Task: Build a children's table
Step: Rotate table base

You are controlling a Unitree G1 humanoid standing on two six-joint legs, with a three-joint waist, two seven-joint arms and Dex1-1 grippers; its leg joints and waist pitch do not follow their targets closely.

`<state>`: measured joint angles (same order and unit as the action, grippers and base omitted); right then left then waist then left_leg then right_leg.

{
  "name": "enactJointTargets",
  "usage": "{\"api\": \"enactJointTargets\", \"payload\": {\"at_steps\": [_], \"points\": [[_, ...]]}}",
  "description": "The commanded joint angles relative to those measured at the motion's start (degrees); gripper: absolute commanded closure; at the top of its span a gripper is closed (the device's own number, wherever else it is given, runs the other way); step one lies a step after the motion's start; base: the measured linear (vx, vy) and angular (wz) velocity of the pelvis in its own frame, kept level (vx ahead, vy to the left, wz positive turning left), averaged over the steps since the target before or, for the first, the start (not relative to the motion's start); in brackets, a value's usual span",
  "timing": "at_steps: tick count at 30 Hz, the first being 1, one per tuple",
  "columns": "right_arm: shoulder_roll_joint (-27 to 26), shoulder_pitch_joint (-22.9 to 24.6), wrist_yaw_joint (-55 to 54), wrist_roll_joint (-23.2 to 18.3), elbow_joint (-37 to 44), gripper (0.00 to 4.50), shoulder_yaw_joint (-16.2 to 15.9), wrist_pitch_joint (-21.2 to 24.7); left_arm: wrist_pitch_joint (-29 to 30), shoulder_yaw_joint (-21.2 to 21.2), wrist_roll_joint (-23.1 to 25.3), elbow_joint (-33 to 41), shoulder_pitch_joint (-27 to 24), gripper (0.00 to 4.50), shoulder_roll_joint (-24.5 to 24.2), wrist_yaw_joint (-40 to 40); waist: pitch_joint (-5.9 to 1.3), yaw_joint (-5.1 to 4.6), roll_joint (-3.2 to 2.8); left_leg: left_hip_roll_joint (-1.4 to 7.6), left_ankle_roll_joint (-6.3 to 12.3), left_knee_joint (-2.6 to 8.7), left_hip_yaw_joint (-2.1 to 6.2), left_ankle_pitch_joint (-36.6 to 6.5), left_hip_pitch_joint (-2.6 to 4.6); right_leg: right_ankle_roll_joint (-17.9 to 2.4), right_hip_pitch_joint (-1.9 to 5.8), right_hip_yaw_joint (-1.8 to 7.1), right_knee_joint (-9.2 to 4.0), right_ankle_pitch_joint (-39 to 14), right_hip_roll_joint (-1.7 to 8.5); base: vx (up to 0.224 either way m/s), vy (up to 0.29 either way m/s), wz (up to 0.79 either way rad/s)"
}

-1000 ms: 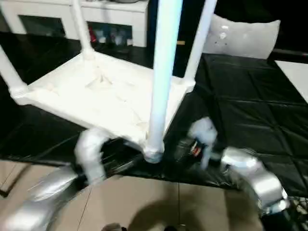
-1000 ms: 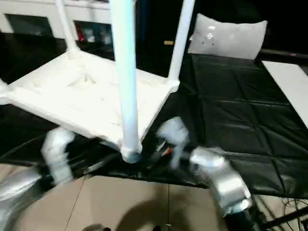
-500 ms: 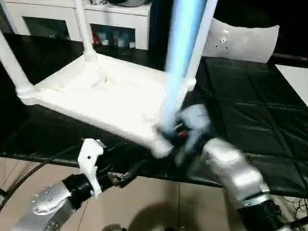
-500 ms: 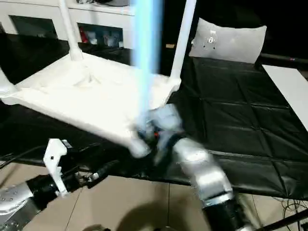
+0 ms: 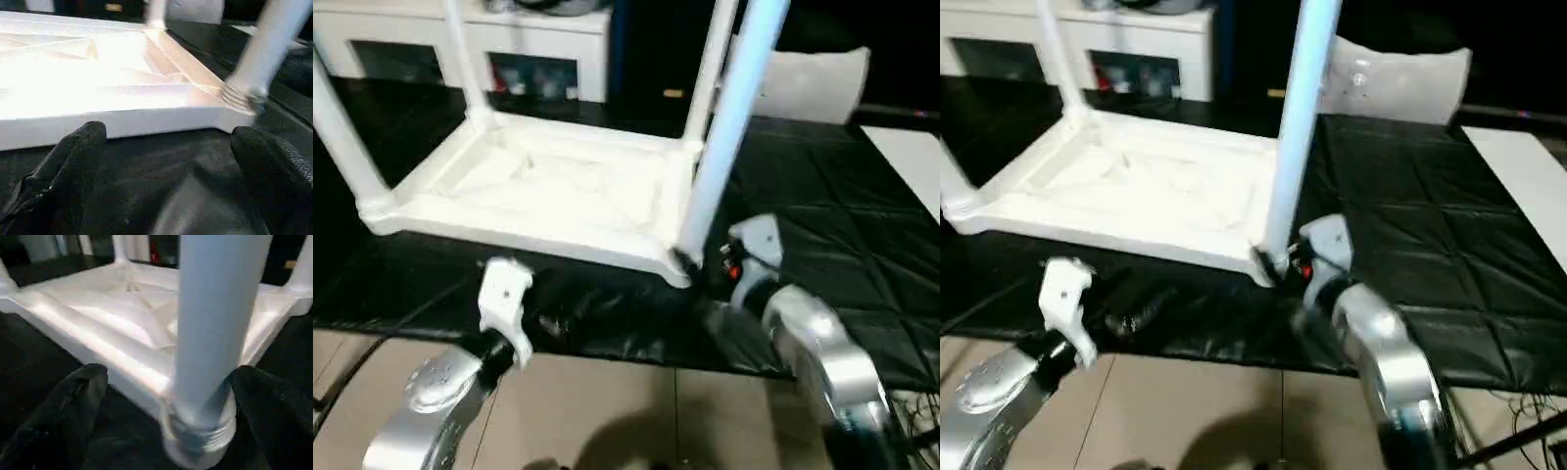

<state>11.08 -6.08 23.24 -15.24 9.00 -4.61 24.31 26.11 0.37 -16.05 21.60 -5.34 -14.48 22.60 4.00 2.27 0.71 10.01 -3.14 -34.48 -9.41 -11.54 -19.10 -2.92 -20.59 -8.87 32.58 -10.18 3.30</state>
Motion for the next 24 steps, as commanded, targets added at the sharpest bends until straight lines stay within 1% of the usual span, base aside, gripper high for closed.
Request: {"api": "enactJointTargets", "payload": {"at_steps": [1, 2, 3, 4, 5, 6, 7, 8, 9, 10, 11, 12, 13, 14, 15, 16, 17, 18, 19, 20, 21, 22, 23, 24], "points": [[0.0, 2.7, -2.6, -1.2, 4.8, 0.0, 1.2, 2.8, 0.5, -0.2, 0.0, 1.8, 0.2, 0.04, 0.9, -1.7, -3.07, 0.26, -1.25, 3.33, 1.02, 4.42, 2.37, -21.2, 0.22, 2.7, 1.46, 3.48, -6.66, -30.6, 5.88, 0.0, 0.0, 0.0], [-0.6, 6.0, -4.8, -1.6, 8.8, 0.0, 1.6, 5.0, 0.4, 0.4, 0.9, 2.2, -0.1, 0.04, 1.6, -3.1, -3.13, 0.32, -0.98, 3.39, 0.97, 4.4, 2.25, -20.8, 0.32, 2.4, 1.25, 3.69, -6.54, -29.9, 5.87, 0.0, 0.0, 0.0], [-0.6, 6.0, -4.8, -1.6, 8.8, 0.0, 1.6, 5.0, 0.4, 0.4, 0.9, 2.2, -0.1, 0.04, 1.6, -3.1, -3.19, 0.36, -1.2, 3.48, 0.88, 4.54, 2.26, -20.2, 0.14, 2.1, 1.38, 3.91, -6.34, -28.5, 5.79, 0.0, 0.0, 0.0], [-0.8, 6.9, -5.3, -1.9, 10.3, 0.0, 1.7, 5.7, 0.2, 0.7, 1.4, 2.2, -0.1, 0.04, 1.8, -3.6, -3.24, 0.44, -1.37, 3.49, 0.9, 4.54, 2.31, -20.2, 0.11, 1.9, 1.37, 3.93, -6.2, -28.1, 5.86, 0.0, 0.0, 0.0], [-0.9, 8.2, -5.3, -2.0, 13.0, 0.0, 1.5, 6.9, 1.7, 0.2, 0.6, 1.8, -0.1, 0.04, 2.8, -4.8, -3.34, 0.56, -1.51, 3.12, 1.57, 4.47, 2.08, -19.2, -0.24, 1.5, 1.67, 4.35, -5.85, -27.2, 6.27, 0.0, 0.0, 0.0], [-1.2, 8.5, -5.9, -1.9, 13.9, 0.0, 1.6, 8.4, 1.8, 0.0, 1.2, 1.3, 0.1, 0.04, 3.1, -5.7, -3.81, 0.56, -2.08, 2.97, 0.32, 2.66, -0.79, -17.1, 2.7, 1.5, -1.26, 7.33, -7.29, -30.6, 5.26, 0.0, 0.0, 0.0], [-2.1, 8.5, -6.9, -2.3, 14.3, 0.0, 2.3, 9.4, 2.0, 0.1, 1.6, 0.9, 0.4, 0.04, 3.1, -6.1, -3.32, 0.78, -0.55, 1.49, -0.06, 1.99, -1.42, -17.5, 2.42, 2.2, -1.19, 7.65, -6.91, -33.1, 4.67, 0.019, 0.026, -0.45], [-2.9, 8.4, -8.0, -2.6, 14.5, 0.0, 2.9, 10.4, 2.1, 0.2, 2.0, 0.8, 0.7, 0.04, 3.1, -6.3, -3.58, 2.24, -0.43, 1.04, 0.75, 2.07, -1.22, -14.4, 0.51, 2.2, 0.69, 11.13, -5.98, -35.5, 5.67, 0.019, 0.026, -0.45], [-3.4, 8.3, -8.6, -2.8, 14.6, 0.0, 3.3, 10.8, 2.2, 0.4, 2.1, 0.8, 0.8, 0.04, 3.1, -6.3, -3.83, 3.48, 0.02, 0.7, 2.68, -0.24, -1.07, -13.0, 0.69, 1.7, 0.33, 15.09, -6.65, -40.5, 7.51, 0.06, 0.049, -0.58], [-3.4, 8.3, -8.6, -2.8, 14.6, 0.0, 3.3, 10.8, 2.2, 0.4, 2.1, 0.8, 0.8, 0.04, 3.1, -6.3, -3.63, 4.21, 0.52, 0.29, 3.44, -1.97, -0.43, -12.5, -0.06, 0.7, 1.07, 17.97, -7.26, -43.4, 9.01, 0.028, 0.107, -0.68], [-3.3, 7.4, -8.9, -2.9, 15.0, 0.0, 3.0, 10.1, 3.0, 0.0, 1.9, 1.5, 1.1, 0.04, 3.5, -7.2, -3.47, 5.39, 0.18, 0.08, 3.73, -5.02, 2.87, -10.8, -2.71, -2.8, 3.27, 22.38, -7.27, -45.3, 12.15, 0.028, 0.107, -0.68], [-3.4, 7.3, -8.9, -3.2, 15.1, 0.0, 3.0, 10.0, 3.5, -0.2, 1.8, 1.7, 1.1, 0.04, 3.8, -7.7, -3.06, 5.34, 0.53, -1.02, 2.03, -5.98, 4.67, -10.1, -3.29, -5.3, 2.51, 22.73, -6.71, -43.5, 9.32, 0.009, 0.152, -0.74], [-3.3, 7.0, -9.3, -2.9, 15.5, 0.0, 2.9, 10.3, 3.9, -0.4, 1.4, 2.1, 1.1, 0.04, 3.9, -7.9, -3.05, 5.48, 0.41, -1.43, 1.5, -5.29, 5.03, -9.7, -2.91, -6.0, 1.7, 21.96, -6.32, -41.5, 7.4, -0.022, 0.178, -0.58], [-3.3, 7.0, -9.5, -2.9, 15.7, 0.0, 2.9, 10.5, 4.0, -0.4, 1.4, 2.2, 1.0, 0.04, 3.9, -7.9, -3.37, 4.19, -0.63, -1.73, -0.13, -0.89, 4.49, -9.0, -1.17, -5.2, -0.1, 18.82, -5.21, -36.0, 1.71, -0.022, 0.178, -0.58], [-2.9, 6.6, -11.1, -1.4, 16.3, 0.0, 2.2, 13.7, 5.2, -0.2, 1.5, 3.1, 0.5, 0.04, 3.8, -8.4, -3.46, 2.55, -2.53, 0.12, 0.23, 3.22, 4.06, -15.3, 1.57, -2.1, -3.81, 15.11, -3.06, -29.9, -2.74, -0.076, 0.222, -0.54], [-2.9, 6.6, -11.1, -1.4, 16.3, 0.0, 2.2, 13.7, 5.2, -0.2, 1.5, 3.1, 0.5, 0.04, 3.8, -8.4, -3.36, 0.18, -2.96, 2.83, 4.29, 6.65, 7.2, -24.1, -0.91, -4.0, -1.61, 10.3, 1.4, -19.8, -1.95, -0.083, 0.226, -0.16], [-2.1, 5.8, -11.9, 0.0, 15.9, 0.0, 1.2, 17.8, 6.1, 0.1, 1.9, 4.6, -0.8, 0.04, 4.2, -9.6, -3.98, -0.39, -3.27, 3.32, 2.87, 5.94, 6.6, -29.0, 0.68, -4.0, -2.4, 9.19, 1.01, -12.7, -0.96, -0.083, 0.226, -0.16], [-1.9, 5.5, -11.1, -0.5, 15.6, 0.0, 1.1, 18.3, 5.8, 0.3, 2.3, 5.2, -1.5, 0.04, 4.5, -10.1, -3.83, -0.97, -3.57, 3.43, 1.44, 6.46, 7.18, -29.5, -0.04, -4.0, -1.34, 8.91, 1.35, -8.4, -0.44, -0.058, 0.186, 0.07], [-1.9, 5.4, -10.8, -0.8, 15.5, 0.0, 1.1, 18.3, 5.6, 0.3, 2.4, 5.3, -1.6, 0.04, 4.6, -10.2, -3.62, -1.5, -3.57, 3.19, 0.84, 6.68, 7.3, -29.4, -0.88, -3.9, -0.43, 8.65, 1.02, -5.4, 0.14, -0.034, 0.083, -0.03], [-1.9, 5.4, -10.2, -1.3, 15.4, 0.0, 1.2, 18.1, 5.2, 0.5, 2.8, 5.4, -1.9, 0.04, 4.6, -10.3, -3.43, -1.68, -3.29, 2.9, 0.42, 6.85, 6.68, -30.8, -0.97, -3.5, -0.16, 8.37, 0.41, -5.5, 0.62, -0.07, 0.138, -0.03], [-1.6, 5.3, -9.0, -2.3, 15.0, 0.0, 1.2, 17.1, 3.4, 1.1, 3.8, 5.4, -2.1, 0.04, 4.3, -10.2, -3.19, -2.37, -2.46, 1.52, -0.82, 6.14, 5.46, -33.6, -0.57, -2.3, 0.11, 8.27, -1.98, -12.9, 2.19, -0.044, 0.075, 0.03], [-1.3, 5.2, -8.6, -2.2, 14.8, 0.0, 0.9, 16.7, 3.2, 1.2, 3.9, 5.4, -2.1, 0.04, 4.4, -10.3, -2.94, -2.52, -1.94, 1.19, -1.3, 5.9, 4.99, -34.8, -0.24, -1.5, -0.27, 8.27, -2.84, -17.2, 2.43, -0.044, 0.075, 0.03], [-1.0, 5.1, -8.2, -2.1, 14.7, 0.0, 0.5, 16.3, 3.1, 1.2, 3.9, 5.4, -2.1, 0.04, 4.5, -10.4, -2.6, -2.85, -1.42, 0.73, -2.08, 5.49, 4.8, -36.3, 0.08, 0.5, -0.36, 8.0, -3.93, -25.5, 2.94, 0.0, 0.0, 0.0], [-0.4, 5.1, -7.3, -1.8, 14.5, 0.0, -0.5, 15.4, 3.2, 1.0, 3.8, 5.7, -2.1, 0.04, 4.9, -11.0, -2.65, -2.87, -1.14, 0.61, -2.43, 5.21, 4.88, -36.0, 0.13, 1.7, -0.28, 7.93, -4.37, -29.5, 3.46, 0.0, 0.0, 0.0]]}}
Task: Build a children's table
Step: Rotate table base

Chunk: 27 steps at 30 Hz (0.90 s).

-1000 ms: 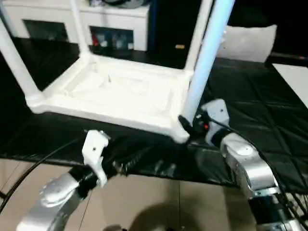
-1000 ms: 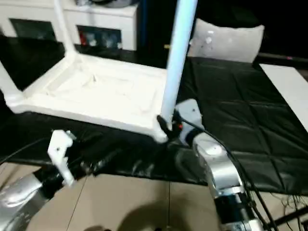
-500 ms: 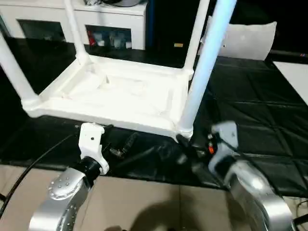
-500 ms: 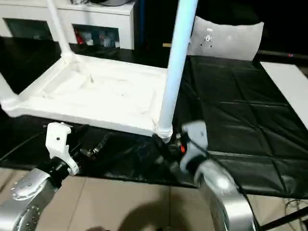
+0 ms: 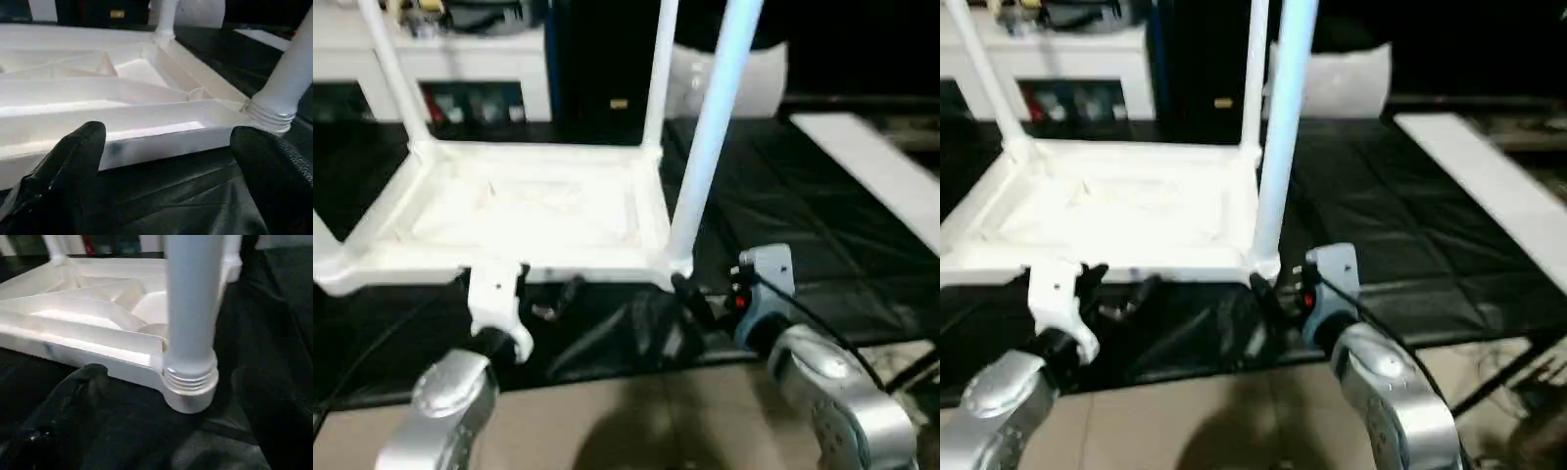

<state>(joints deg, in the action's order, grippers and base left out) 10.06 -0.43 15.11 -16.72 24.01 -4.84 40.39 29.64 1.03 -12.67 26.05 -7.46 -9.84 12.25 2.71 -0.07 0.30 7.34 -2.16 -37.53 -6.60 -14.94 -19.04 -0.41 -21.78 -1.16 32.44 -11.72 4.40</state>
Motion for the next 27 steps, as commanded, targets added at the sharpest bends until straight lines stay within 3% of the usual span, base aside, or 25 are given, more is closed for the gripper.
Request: {"api": "enactJointTargets", "payload": {"at_steps": [1, 4, 5, 6, 7, 8, 9, 10, 11, 12, 13, 14, 15, 16, 17, 19, 20, 21, 22, 23, 24, 25, 26, 27], "points": [[0.8, -0.5, 1.2, -0.4, -0.5, 0.0, -0.7, -0.9, -0.3, 0.3, 0.3, 1.5, 0.1, 0.04, 0.6, -0.9, -1.37, -0.44, -0.67, 3.29, -3.39, 8.16, 2.07, -32.2, 0.12, -0.5, 0.88, 0.24, -4.45, -28.9, 2.53, 0.0, 0.0, 0.0], [0.5, -0.3, 1.6, -0.3, -0.1, 0.0, -1.2, -2.4, 0.1, -0.5, -0.1, 2.4, 0.0, 0.04, 1.8, -2.6, -1.25, -0.39, -0.32, 3.5, -3.13, 8.13, 1.87, -30.9, 0.03, -0.3, 0.91, 0.02, -4.8, -29.4, 2.72, 0.0, 0.0, 0.0], [0.4, -0.2, 1.5, 0.0, 0.1, 0.0, -1.2, -2.7, 0.2, -0.4, 0.0, 2.5, -0.1, 0.04, 1.8, -2.8, -1.32, -0.38, 0.12, 3.45, -2.7, 7.92, 1.68, -30.2, 0.13, 0.0, 0.98, -0.23, -5.03, -30.5, 2.88, 0.0, 0.0, 0.0], [0.4, -0.2, 1.6, 0.1, 0.2, 0.0, -1.1, -2.7, 0.2, -0.3, 0.1, 2.4, -0.2, 0.04, 1.8, -2.9, -1.34, -0.35, 0.32, 3.36, -2.49, 7.81, 1.54, -30.5, 0.45, 0.4, 0.95, -0.47, -5.19, -32.4, 2.93, 0.0, 0.0, 0.0], [0.5, -0.1, 1.7, 0.2, 0.3, 0.0, -1.0, -2.8, 0.1, -0.1, 0.3, 2.4, -0.3, 0.04, 1.9, -2.9, -1.16, -0.43, 0.24, 3.17, -2.34, 7.67, 1.48, -31.7, 1.2, 1.6, 0.74, -1.03, -5.81, -36.7, 2.92, 0.0, 0.0, 0.0], [0.6, -0.1, 1.8, 0.3, 0.2, 0.0, -0.8, -3.0, -0.2, 0.3, 0.7, 2.2, -0.4, 0.04, 1.9, -2.8, -0.74, -0.94, 0.13, 3.09, -2.21, 7.56, 1.49, -35.4, 2.49, 2.5, 0.42, -2.54, -6.71, -40.5, 2.2, 0.0, 0.0, 0.0], [0.8, -0.1, 1.9, 0.1, 0.1, 0.0, -0.5, -3.3, -0.7, 0.7, 1.1, 2.0, -0.4, 0.04, 1.8, -2.6, -0.16, -1.67, -0.54, 3.6, -1.88, 8.32, 1.57, -40.6, 3.62, 3.3, 0.81, -5.6, -7.92, -40.0, 0.63, 0.0, 0.0, 0.0], [0.8, -0.1, 2.0, 0.0, 0.0, 0.0, -0.4, -3.4, -0.8, 0.8, 1.3, 2.0, -0.4, 0.04, 1.8, -2.6, 0.34, -2.23, -1.25, 4.65, -1.64, 10.4, 1.49, -45.6, 3.4, 3.1, 2.02, -7.83, -6.65, -35.7, -0.91, -0.038, -0.057, 0.04], [1.1, 0.1, 2.6, -0.3, 0.0, 0.0, -0.2, -3.9, -0.9, 0.9, 1.2, 1.9, -0.3, 0.04, 2.0, -2.8, 0.23, 0.44, -2.33, 7.42, -2.35, 15.64, 0.41, -54.9, -3.32, 0.5, 8.96, -6.78, 9.34, -14.7, -0.25, -0.038, -0.057, 0.04], [1.2, 0.3, 2.8, -0.4, 0.0, 0.0, -0.1, -4.2, -0.9, 1.0, 1.3, 1.9, -0.3, 0.04, 2.0, -2.8, 0.82, 2.95, -2.3, 8.21, 0.84, 15.72, -2.01, -56.0, -1.52, -0.1, 6.63, -5.48, 10.84, -10.7, -0.29, 0.013, -0.115, 0.12], [1.2, 0.3, 2.9, -0.4, -0.1, 0.0, -0.1, -4.3, -1.0, 1.0, 1.4, 1.8, -0.2, 0.04, 2.0, -2.8, 0.41, 3.06, -1.58, 8.96, 1.7, 14.41, -1.75, -52.9, 0.04, 0.5, 6.5, -2.38, 10.85, -17.1, 0.79, 0.152, -0.202, 0.02], [1.4, 0.6, 3.2, -0.4, -0.2, 0.0, 0.1, -4.8, -1.0, 1.2, 1.6, 1.8, -0.2, 0.04, 1.8, -2.7, -0.38, 2.93, 3.15, 4.31, -0.63, 3.52, -2.79, -37.7, 5.36, 3.0, 1.43, 1.57, -0.98, -51.8, 3.18, 0.152, -0.202, 0.02], [1.6, 1.2, 3.5, -0.6, -0.2, 0.0, 0.5, -5.3, -1.2, 1.7, 2.0, 1.7, -0.4, 0.04, 1.4, -2.6, -1.22, 5.65, 2.5, 1.41, 4.79, -3.27, -1.61, -12.4, -1.15, 1.5, 6.99, 9.22, -6.97, -60.6, 10.01, 0.19, -0.133, 0.02], [1.8, 1.4, 3.7, -0.7, -0.1, 0.0, 0.6, -5.4, -1.3, 1.8, 2.1, 1.7, -0.5, 0.04, 1.3, -2.6, -1.0, 6.52, 3.16, 1.42, 5.91, -4.46, -0.75, -6.7, -2.82, 0.7, 7.55, 10.22, -6.85, -58.1, 9.2, 0.147, -0.039, 0.16], [2.1, 2.0, 4.2, -0.9, 0.1, 0.0, 1.0, -5.8, -1.6, 2.0, 2.3, 1.6, -0.8, 0.04, 1.2, -2.6, -0.89, 7.88, 2.79, 1.39, 5.36, -2.57, 0.58, -1.3, -4.39, -3.6, 9.1, 8.36, -5.22, -45.5, 6.34, 0.147, -0.039, 0.16], [2.4, 2.4, 4.4, -1.0, 0.3, 0.0, 1.3, -6.0, -1.5, 2.0, 2.2, 2.1, -1.1, 0.04, 1.3, -2.7, -1.35, 8.43, 1.29, 1.84, 5.19, 0.78, 0.24, 1.0, -2.57, -7.4, 8.99, 5.96, -4.86, -35.4, 4.01, 0.132, -0.013, 0.2], [2.5, 2.6, 4.5, -1.1, 0.5, 0.0, 1.4, -6.0, -1.4, 1.9, 2.2, 2.3, -1.3, 0.04, 1.4, -2.7, -2.39, 8.48, -1.47, 3.87, 5.23, 5.44, 1.04, 2.6, 0.0, -7.1, 8.14, 2.29, -3.22, -24.1, 0.97, 0.141, 0.01, 0.19], [2.5, 3.1, 4.4, -1.0, 0.8, 0.0, 1.8, -6.4, -1.4, 2.0, 2.1, 2.7, -1.8, 0.04, 1.3, -2.8, -3.26, 5.65, -1.93, 7.48, 10.84, 7.63, 5.59, -1.5, 4.88, -4.5, 4.36, -0.35, 2.2, -14.0, -1.78, 0.152, 0.038, 0.06], [2.5, 3.2, 4.3, -1.0, 0.8, 0.0, 2.0, -6.6, -1.5, 2.0, 2.1, 2.8, -1.9, 0.04, 1.3, -2.8, -4.1, 4.82, -2.8, 10.0, 15.8, 7.84, 8.62, -2.3, 8.38, -3.1, 1.03, -0.96, 6.21, -12.8, -1.32, 0.153, 0.01, 0.01], [2.3, 3.8, 4.2, -1.4, 1.2, 0.0, 2.8, -6.8, -1.6, 2.0, 2.0, 3.2, -2.4, 0.04, 1.2, -2.8, -5.2, 3.44, -2.03, 12.02, 26.12, 7.13, 11.0, 3.4, 9.62, 1.5, -1.54, -1.0, 9.68, -11.7, 0.14, 0.153, 0.01, 0.01], [2.3, 3.9, 4.1, -1.5, 1.3, 0.0, 2.9, -6.7, -1.6, 2.0, 2.0, 3.2, -2.4, 0.04, 1.2, -2.8, -4.88, 3.29, -2.06, 11.84, 29.05, 6.69, 10.43, 6.4, 8.9, 3.3, -2.65, -0.76, 10.32, -10.5, 0.67, 0.136, -0.008, 0.03], [2.7, 4.5, 4.1, -1.4, 1.6, 0.0, 3.1, -7.1, -1.7, 2.0, 1.9, 3.3, -2.6, 0.04, 1.3, -2.6, -3.62, 2.98, -1.49, 10.41, 30.65, 7.74, 7.12, 6.7, 5.53, 4.6, -2.8, -0.64, 10.94, -6.6, 0.8, 0.101, -0.036, 0.08], [2.7, 4.6, 4.1, -1.4, 1.6, 0.0, 3.1, -7.1, -1.7, 2.0, 1.9, 3.3, -2.6, 0.04, 1.3, -2.6, -3.34, 2.36, -0.16, 6.76, 26.22, 7.53, 3.12, 0.4, 3.63, 1.8, -1.51, 0.02, 6.18, -0.5, 0.97, 0.101, -0.036, 0.08], [2.7, 5.0, 4.1, -1.7, 1.9, 0.0, 3.4, -7.0, -1.8, 2.1, 1.9, 3.3, -2.7, 0.04, 1.2, -2.5, -3.3, 2.63, 3.31, 0.17, 18.25, 4.52, -0.81, -8.9, -0.97, 1.2, 4.14, 3.82, -1.04, -4.9, 2.78, 0.071, -0.068, 0.04]]}}
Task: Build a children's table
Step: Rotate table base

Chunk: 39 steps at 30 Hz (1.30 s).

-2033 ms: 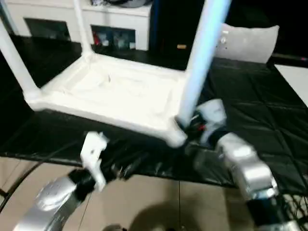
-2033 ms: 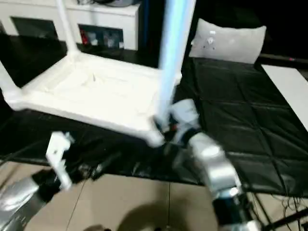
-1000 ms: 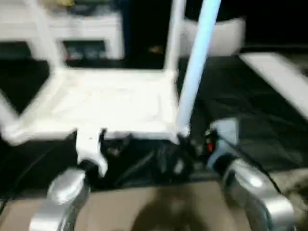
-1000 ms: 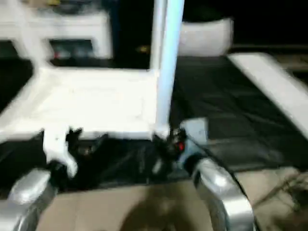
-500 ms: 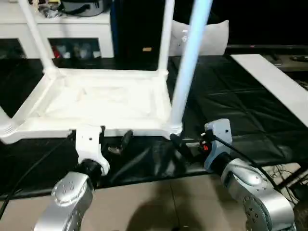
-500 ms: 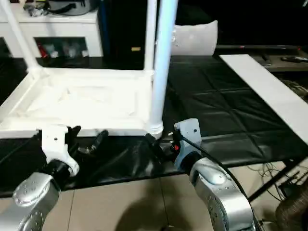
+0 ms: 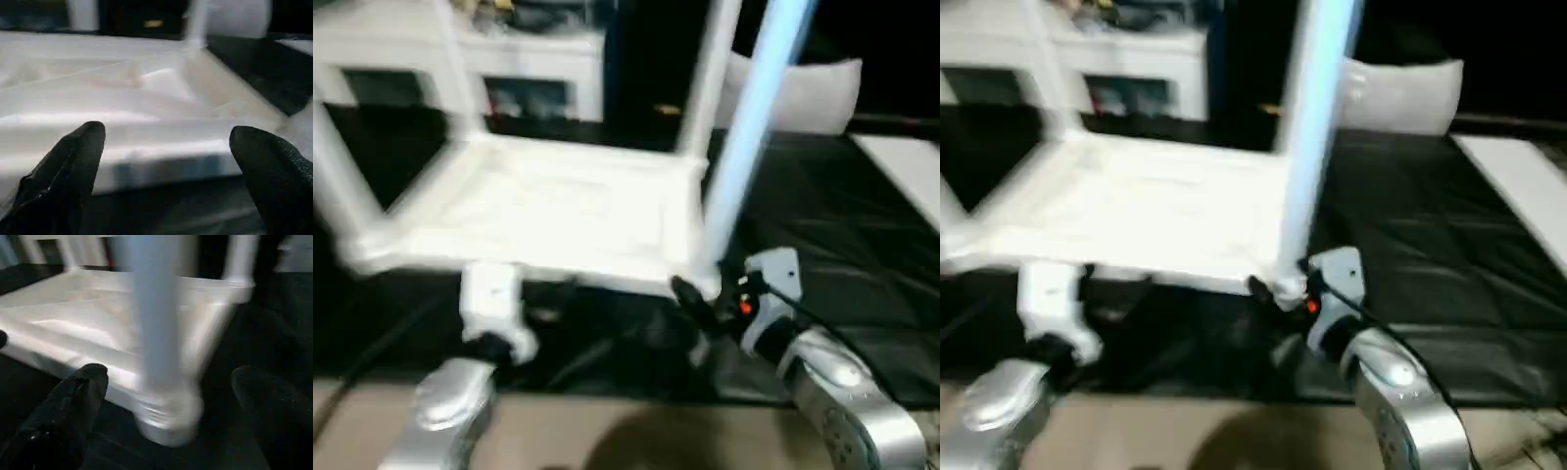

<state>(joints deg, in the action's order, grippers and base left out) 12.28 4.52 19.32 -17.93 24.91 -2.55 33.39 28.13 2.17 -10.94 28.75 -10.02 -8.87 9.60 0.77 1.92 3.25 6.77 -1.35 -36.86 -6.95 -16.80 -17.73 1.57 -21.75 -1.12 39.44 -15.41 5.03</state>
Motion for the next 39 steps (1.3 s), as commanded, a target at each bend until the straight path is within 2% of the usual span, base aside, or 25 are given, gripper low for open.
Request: {"api": "enactJointTargets", "payload": {"at_steps": [1, 2, 3, 4, 5, 6, 7, 8, 9, 10, 11, 13, 14, 15, 16, 18, 21, 22, 23, 24, 29, 30, 34, 37, 39], "points": [[0.6, 0.9, 0.3, -0.8, 1.7, 0.0, 1.2, 0.0, -0.6, 1.0, 0.2, 0.5, -0.1, 0.04, 0.1, 0.4, -0.08, 2.26, -0.55, -0.82, 13.73, 0.2, -0.64, -8.7, -2.9, -1.6, 4.96, 6.93, -11.72, -17.4, 6.18, 0.079, -0.065, -0.1], [0.8, 1.7, 0.7, -1.2, 2.5, 0.0, 1.2, 0.1, -0.7, 0.9, -0.2, 0.5, -0.2, 0.04, 0.1, 0.7, -0.73, 2.65, -0.31, 1.19, 7.8, -4.1, 1.71, -3.5, -5.23, -7.4, 8.29, 8.81, -12.42, -31.7, 10.36, 0.079, -0.065, -0.1], [1.1, 2.4, 1.2, -1.6, 3.1, 0.0, 1.2, 0.2, -1.2, 0.7, -0.7, 0.4, -0.3, 0.04, 0.3, 1.1, -1.11, 3.02, -0.31, 1.19, 5.93, -4.2, 2.01, -1.3, -5.82, -9.0, 8.58, 8.47, -11.96, -31.6, 9.2, 0.113, -0.032, -0.14], [1.8, 3.2, 2.1, -1.9, 4.0, 0.0, 0.9, 0.1, -0.7, 0.9, -1.3, 0.4, -0.2, 0.04, -0.2, 2.0, -0.49, 2.54, -1.24, 2.25, 3.93, -2.11, 2.55, 3.0, -6.44, -12.9, 8.19, 6.65, -11.18, -23.7, 7.81, 0.107, 0.014, -0.03], [2.3, 3.5, 2.7, -1.9, 4.3, 0.0, 0.7, -0.2, -0.2, 1.0, -1.9, 0.3, -0.2, 0.04, -0.6, 2.8, -0.65, 2.29, -3.34, 3.49, 3.07, 4.46, 1.67, 10.5, -3.89, -12.5, 5.85, 1.19, -9.38, -10.6, 2.37, 0.107, 0.014, -0.03], [2.3, 3.6, 2.7, -1.9, 4.4, 0.0, 0.7, -0.2, -0.1, 1.1, -2.0, 0.3, -0.1, 0.04, -0.7, 3.0, -0.04, 1.43, -4.06, 4.4, 3.77, 5.92, 2.41, 7.6, -4.09, -11.4, 5.02, 0.46, -8.33, -7.5, 1.22, 0.106, 0.052, -0.02], [2.6, 4.0, 3.0, -2.3, 5.0, 0.0, 0.9, 0.1, 0.0, 1.9, -2.6, 0.2, 0.1, 0.04, -2.2, 5.4, -1.32, 0.99, -4.53, 5.42, 4.33, 4.7, 3.2, 9.9, -2.38, -10.1, 3.92, 0.76, -6.4, 2.9, 0.59, 0.123, 0.057, -0.01], [2.8, 3.9, 2.8, -1.9, 4.7, 0.0, 1.1, -0.3, 0.0, 2.4, -3.8, 0.0, 0.6, 0.04, -3.0, 7.8, -1.75, 0.99, -4.63, 5.45, 4.93, 4.15, 3.46, 14.5, -2.23, -10.0, 3.94, 1.1, -5.71, 9.7, 1.14, 0.123, 0.057, -0.01], [3.0, 3.7, 2.7, -1.6, 4.4, 0.0, 1.3, -0.5, 0.1, 2.7, -4.7, -0.1, 1.0, 0.04, -3.6, 9.4, -2.92, 1.36, -5.13, 4.89, 4.3, 2.96, 3.75, 28.4, -2.08, -9.4, 3.95, 1.07, -4.32, 23.5, 0.95, 0.097, 0.046, 0.01], [3.2, 3.3, 2.6, -1.3, 3.8, 0.0, 1.5, -0.9, -0.1, 3.1, -5.0, -0.7, 1.9, 0.04, -4.5, 11.1, -3.14, 1.43, -5.18, 4.76, 3.52, 2.51, 3.93, 33.8, -1.73, -9.0, 3.66, 0.92, -4.0, 27.5, 0.62, 0.0, 0.0, 0.0], [3.6, 2.7, 2.4, -0.9, 2.9, 0.0, 1.8, -1.0, 0.0, 4.0, -5.0, -1.8, 3.7, 0.04, -6.2, 13.7, -2.23, 1.4, -4.81, 4.26, 0.35, 3.01, 3.29, 32.0, -1.9, -8.2, 3.21, 0.83, -5.04, 24.6, 0.73, 0.0, 0.0, 0.0], [4.9, 1.4, 3.2, -0.3, 1.7, 0.0, 2.1, -1.4, -0.6, 5.7, -3.7, -6.5, 8.4, 0.04, -9.9, 18.7, -1.61, 1.15, -4.22, 4.09, -1.66, 4.19, 2.7, 20.3, -2.71, -8.5, 4.09, 1.05, -5.84, 18.5, 1.49, -0.028, 0.003, -0.01], [5.8, 0.9, 4.0, 0.0, 1.4, 0.0, 2.0, -1.5, -1.1, 6.3, -3.2, -9.2, 10.9, 0.04, -11.3, 20.9, -1.08, 1.23, -4.3, 4.15, -3.42, 5.14, 2.3, 6.9, -2.47, -8.7, 4.08, 1.37, -6.6, 9.9, 1.93, -0.055, 0.007, -0.02], [6.1, 0.7, 4.3, 0.2, 1.3, 0.0, 1.9, -1.4, -1.3, 6.5, -3.2, -10.0, 11.7, 0.04, -11.7, 21.7, -0.78, 1.05, -4.31, 4.28, -3.82, 5.75, 2.37, 1.5, -2.63, -8.8, 4.46, 1.49, -6.9, 6.1, 2.29, -0.078, -0.013, 0.02], [6.8, 0.4, 4.9, 0.2, 1.1, 0.0, 1.9, -1.1, -1.3, 7.0, -3.2, -11.7, 13.3, 0.04, -12.7, 23.6, -0.61, 1.11, -4.29, 4.68, -4.02, 6.35, 2.13, -6.0, -2.03, -9.0, 4.27, 1.8, -7.57, -0.7, 2.62, 0.0, 0.0, 0.0], [9.4, -0.6, 7.5, 0.4, 0.0, 0.0, 1.1, -1.3, -1.4, 9.1, -2.3, -16.8, 18.1, 0.04, -15.8, 29.3, -0.17, 0.87, -3.99, 4.82, -3.1, 7.22, 1.74, -10.4, -1.93, -8.9, 4.12, 2.22, -8.46, -8.2, 2.94, -0.068, -0.026, 0.0], [12.4, -2.1, 10.6, 0.6, -1.7, 0.0, 0.1, -2.1, -2.1, 12.2, -1.9, -24.3, 24.4, 0.04, -19.2, 37.9, -0.52, 0.92, -3.61, 5.23, -2.31, 7.08, 1.34, -8.0, -1.97, -9.6, 3.94, 2.4, -8.29, -7.4, 3.22, -0.047, -0.022, -0.01], [12.7, -2.3, 11.0, 0.5, -1.9, 0.0, 0.0, -2.0, -2.7, 12.7, -1.4, -25.8, 25.4, 0.04, -19.5, 38.9, -0.53, 1.06, -3.9, 5.09, -2.02, 7.07, 1.15, -8.0, -1.77, -9.9, 3.53, 2.34, -8.31, -8.3, 3.05, 0.0, 0.0, 0.0], [13.7, -2.9, 12.5, 0.2, -2.3, 0.0, -0.2, -1.7, -5.2, 14.4, 0.2, -31.1, 29.0, 0.04, -20.4, 42.3, -0.55, 0.92, -3.54, 5.21, -1.62, 7.03, 1.1, -6.6, -2.09, -10.7, 3.74, 2.33, -8.2, -6.4, 3.14, 0.0, 0.0, 0.0], [14.0, -3.1, 13.0, -0.1, -2.4, 0.0, -0.2, -1.5, -6.4, 15.0, 0.7, -33.1, 30.3, 0.31, -20.6, 43.4, -0.73, 1.0, -3.65, 5.21, -1.1, 6.91, 0.96, -5.7, -1.97, -11.0, 3.64, 2.32, -8.06, -5.3, 3.16, 0.0, 0.0, 0.0], [16.1, -3.8, 17.2, -1.5, -2.6, 0.0, -1.3, -1.6, -12.7, 18.6, 4.4, -46.9, 39.4, 0.77, -20.2, 50.2, -1.21, 1.32, -3.72, 5.46, 0.84, 6.57, 0.75, -1.3, -2.16, -13.5, 3.87, 2.05, -7.4, 3.7, 3.35, 0.0, 0.0, 0.0], [16.8, -3.6, 18.3, -1.7, -2.3, 0.0, -2.0, -1.7, -16.1, 20.3, 6.4, -53.3, 43.3, 0.83, -19.5, 51.9, -1.3, 1.38, -3.72, 5.51, 1.16, 6.5, 0.72, -0.5, -2.25, -14.0, 3.97, 2.05, -7.28, 5.2, 3.53, 0.0, 0.0, 0.0], [17.4, -3.4, 19.2, -1.8, -2.1, 0.0, -2.5, -1.8, -19.3, 21.5, 8.0, -58.8, 46.4, 1.05, -18.7, 53.3, -1.37, 1.62, -3.56, 5.8, 1.43, 6.51, 0.75, -0.5, -2.31, -15.0, 4.15, 2.06, -7.15, 6.2, 3.85, 0.0, 0.0, 0.0], [17.6, -3.3, 20.7, -2.7, -1.9, 0.0, -2.7, -1.3, -23.1, 22.5, 9.4, -65.8, 49.9, 1.27, -16.8, 55.8, -1.3, 1.59, -3.98, 5.86, 1.33, 6.51, 0.71, -1.1, -2.36, -16.1, 4.08, 2.05, -7.2, 6.2, 3.92, 0.0, 0.0, 0.0], [18.2, -3.3, 22.0, -3.5, -1.8, 0.0, -2.8, -0.6, -24.9, 22.4, 9.7, -69.3, 51.6, 1.38, -15.5, 56.4, -1.43, 1.78, -3.84, 6.1, 1.41, 6.52, 0.74, -1.1, -2.41, -16.6, 4.27, 2.11, -7.1, 6.4, 4.21, 0.0, 0.0, 0.0]]}}
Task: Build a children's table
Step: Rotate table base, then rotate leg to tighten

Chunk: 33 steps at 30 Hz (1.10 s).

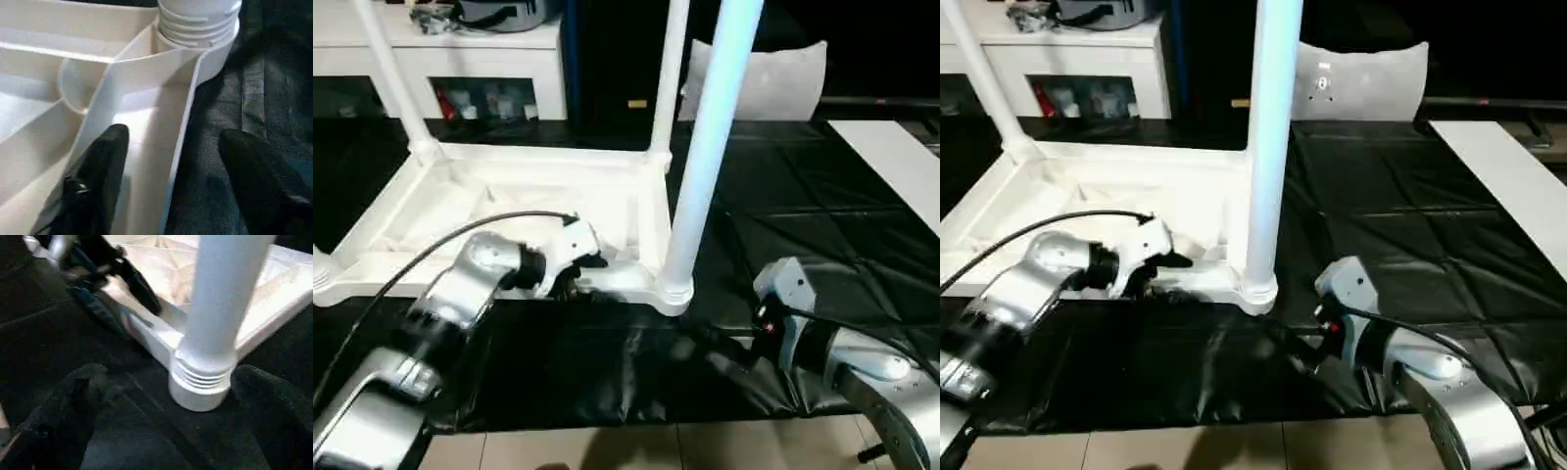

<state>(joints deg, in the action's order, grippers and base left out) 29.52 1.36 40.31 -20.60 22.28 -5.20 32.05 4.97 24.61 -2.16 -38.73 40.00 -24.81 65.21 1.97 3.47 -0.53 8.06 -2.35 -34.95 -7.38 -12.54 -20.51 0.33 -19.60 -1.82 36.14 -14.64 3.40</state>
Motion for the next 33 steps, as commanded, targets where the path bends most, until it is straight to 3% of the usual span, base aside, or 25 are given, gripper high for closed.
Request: {"api": "enactJointTargets", "payload": {"at_steps": [1, 6, 7, 8, 11, 17, 21, 26, 31, 33], "points": [[1.1, -0.1, 1.5, -1.0, 0.8, 0.0, -0.2, 0.9, -2.3, -0.1, 0.9, -2.8, 2.0, 1.55, 0.8, 0.9, -2.48, 0.16, 0.06, 4.65, 2.72, 4.59, 1.11, -5.3, 0.29, -15.4, 2.03, 2.76, -3.99, 5.7, 5.68, 0.0, 0.0, 0.0], [2.9, 1.1, 3.4, -1.5, 1.3, 0.0, -1.2, 1.0, -6.1, -0.6, 1.3, -10.4, 5.4, 2.0, 3.9, 2.1, -2.48, 0.29, 0.14, 4.92, 3.29, 4.56, 1.08, -5.4, 0.31, -16.4, 2.14, 2.84, -3.99, 6.3, 5.92, 0.0, 0.0, 0.0], [2.9, 1.3, 3.3, -1.6, 1.4, 0.0, -1.1, 1.1, -6.5, -0.8, 1.3, -10.9, 5.7, 2.09, 4.3, 2.1, -2.52, 0.32, -0.28, 4.93, 3.23, 4.52, 1.13, -5.4, 0.35, -16.5, 2.1, 2.83, -3.92, 6.5, 5.96, 0.0, 0.0, 0.0], [2.8, 1.3, 3.3, -1.6, 1.5, 0.0, -1.0, 1.1, -7.2, -1.0, 1.3, -12.0, 6.1, 2.12, 4.6, 2.2, -2.5, 0.26, 0.03, 5.01, 3.3, 4.56, 1.13, -5.6, 0.34, -16.6, 2.13, 2.83, -4.03, 6.3, 5.98, 0.0, 0.0, 0.0], [2.7, 1.5, 3.5, -1.8, 1.9, 0.0, -0.8, 1.2, -8.9, -0.8, 2.1, -15.3, 7.6, 2.32, 5.4, 2.9, -2.32, 0.24, 0.09, 4.99, 3.36, 4.65, 1.03, -6.2, 0.27, -16.8, 2.14, 2.85, -4.17, 4.8, 6.01, 0.0, 0.0, 0.0], [2.8, 1.9, 3.4, -2.1, 1.8, 0.0, -1.0, 1.1, -11.4, -1.2, 3.0, -20.3, 9.5, 2.91, 6.2, 4.6, -2.3, 0.21, -0.46, 5.28, 2.93, 4.68, 0.65, -6.4, 0.4, -17.0, 1.95, 2.93, -4.15, 4.7, 5.96, 0.0, 0.0, 0.0], [2.7, 2.3, 4.0, -1.4, -0.2, 0.0, -1.4, -0.6, -12.2, -1.1, 3.5, -21.8, 10.0, 3.24, 6.0, 5.4, -2.32, 0.26, -0.41, 5.3, 3.18, 4.67, 0.58, -6.2, 0.37, -17.2, 1.92, 2.93, -4.12, 5.9, 6.04, 0.0, 0.0, 0.0], [2.6, 2.4, 4.6, -0.9, -1.9, 0.0, -1.5, -2.1, -13.4, -2.0, 3.6, -24.1, 10.6, 3.59, 6.2, 6.5, -2.06, 0.22, -0.28, 5.4, 2.94, 4.89, 0.54, -7.8, 0.42, -17.3, 1.81, 2.96, -4.44, 2.8, 6.12, 0.0, 0.0, 0.0], [2.6, 2.6, 4.9, -0.7, -2.2, 0.0, -1.6, -2.6, -13.4, -3.1, 2.5, -24.8, 10.6, 3.92, 6.7, 8.9, -2.05, 0.22, -0.23, 5.43, 3.19, 4.92, 0.48, -7.5, 0.39, -17.5, 1.76, 3.0, -4.39, 3.4, 6.15, 0.0, 0.0, 0.0], [2.6, 2.6, 4.9, -0.7, -2.2, 0.0, -1.7, -2.7, -13.6, -2.6, 3.1, -25.0, 10.7, 4.24, 6.8, 8.9, -2.12, 0.27, -0.06, 5.45, 3.62, 4.88, 0.48, -6.8, 0.34, -17.5, 1.84, 2.98, -4.29, 4.3, 6.19, 0.0, 0.0, 0.0]]}}
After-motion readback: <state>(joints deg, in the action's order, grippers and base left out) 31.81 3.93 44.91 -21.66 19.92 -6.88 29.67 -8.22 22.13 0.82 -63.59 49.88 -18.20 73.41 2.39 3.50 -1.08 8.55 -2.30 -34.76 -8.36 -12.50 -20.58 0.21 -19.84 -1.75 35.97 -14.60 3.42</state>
